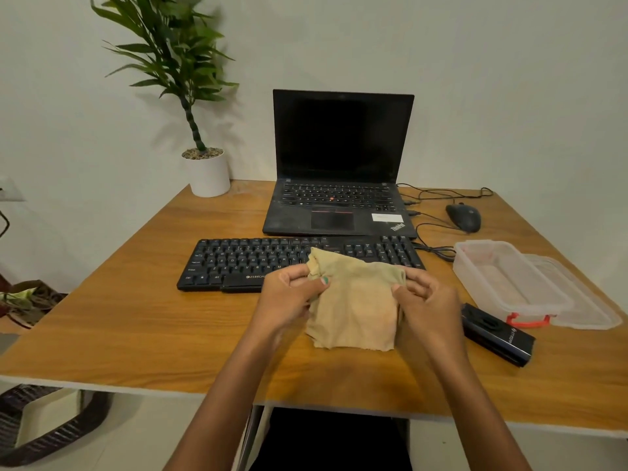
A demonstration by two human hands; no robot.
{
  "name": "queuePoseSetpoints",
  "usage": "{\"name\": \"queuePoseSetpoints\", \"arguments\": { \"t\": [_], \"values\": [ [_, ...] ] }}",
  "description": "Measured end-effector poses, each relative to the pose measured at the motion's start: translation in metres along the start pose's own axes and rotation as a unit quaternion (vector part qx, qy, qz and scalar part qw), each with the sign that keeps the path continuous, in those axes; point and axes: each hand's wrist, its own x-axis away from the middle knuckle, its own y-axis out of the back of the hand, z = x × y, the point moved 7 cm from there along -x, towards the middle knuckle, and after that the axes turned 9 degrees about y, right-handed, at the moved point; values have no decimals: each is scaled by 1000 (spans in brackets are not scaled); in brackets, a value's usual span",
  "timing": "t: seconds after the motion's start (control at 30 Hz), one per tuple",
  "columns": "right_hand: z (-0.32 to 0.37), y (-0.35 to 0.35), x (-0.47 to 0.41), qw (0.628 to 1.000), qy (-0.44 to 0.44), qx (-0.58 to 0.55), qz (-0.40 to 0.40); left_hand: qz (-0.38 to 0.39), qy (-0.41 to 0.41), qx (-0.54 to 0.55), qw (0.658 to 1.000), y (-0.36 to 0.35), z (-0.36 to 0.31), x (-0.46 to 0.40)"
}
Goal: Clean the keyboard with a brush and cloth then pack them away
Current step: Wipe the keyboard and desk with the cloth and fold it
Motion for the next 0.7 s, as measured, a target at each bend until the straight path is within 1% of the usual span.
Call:
{"name": "queuePoseSetpoints", "arguments": {
  "t": [0.07,0.17,0.23,0.3,0.37,0.47,0.5,0.57,0.63,0.7],
  "values": [
    [11,-1,7,998,52,23,-31,-22,-26,24,999,-8,-2,4],
    [25,-9,18,995,88,0,-53,-41,-65,30,997,-19,-3,5],
    [32,-15,24,993,102,-29,-53,-28,-75,41,996,-27,-5,8],
    [38,-21,28,991,123,-35,-36,-5,-80,45,996,-35,-6,11],
    [40,-29,30,988,153,-1,-6,21,-64,55,996,-41,-4,13],
    [37,-36,30,974,200,103,19,51,-23,83,995,-43,1,12],
    [35,-37,30,972,205,113,24,63,-12,95,993,-43,2,13],
    [32,-40,31,973,207,95,41,91,1,97,991,-45,2,14],
    [28,-42,31,978,193,65,55,109,-1,61,992,-46,3,14],
    [21,-40,29,982,173,58,49,111,-5,-4,994,-46,5,13]
  ]
}}
